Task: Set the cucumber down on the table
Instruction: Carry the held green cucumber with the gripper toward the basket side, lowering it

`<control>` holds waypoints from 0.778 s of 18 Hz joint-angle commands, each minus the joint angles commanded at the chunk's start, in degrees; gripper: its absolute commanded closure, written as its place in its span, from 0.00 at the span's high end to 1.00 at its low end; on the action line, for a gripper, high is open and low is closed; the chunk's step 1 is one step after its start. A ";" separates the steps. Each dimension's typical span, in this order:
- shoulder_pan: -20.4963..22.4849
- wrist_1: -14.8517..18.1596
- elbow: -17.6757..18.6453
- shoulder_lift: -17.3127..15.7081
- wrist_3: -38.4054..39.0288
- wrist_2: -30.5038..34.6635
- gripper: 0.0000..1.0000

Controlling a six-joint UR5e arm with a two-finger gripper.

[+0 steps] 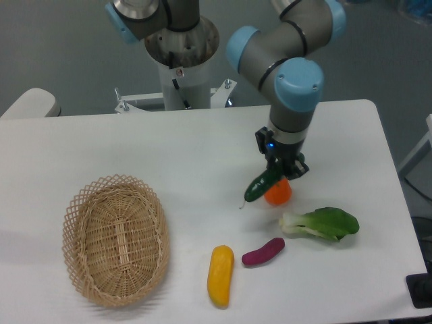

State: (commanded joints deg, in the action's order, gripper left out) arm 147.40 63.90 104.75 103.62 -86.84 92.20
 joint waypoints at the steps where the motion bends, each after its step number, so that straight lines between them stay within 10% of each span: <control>1: -0.79 -1.49 1.23 0.09 1.66 0.00 0.15; 8: -4.05 -6.60 5.64 1.66 20.47 -0.53 0.15; 14: -6.34 -6.51 5.46 3.42 21.45 -0.52 0.15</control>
State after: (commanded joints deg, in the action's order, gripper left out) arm 141.07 57.39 110.22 107.05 -65.39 91.67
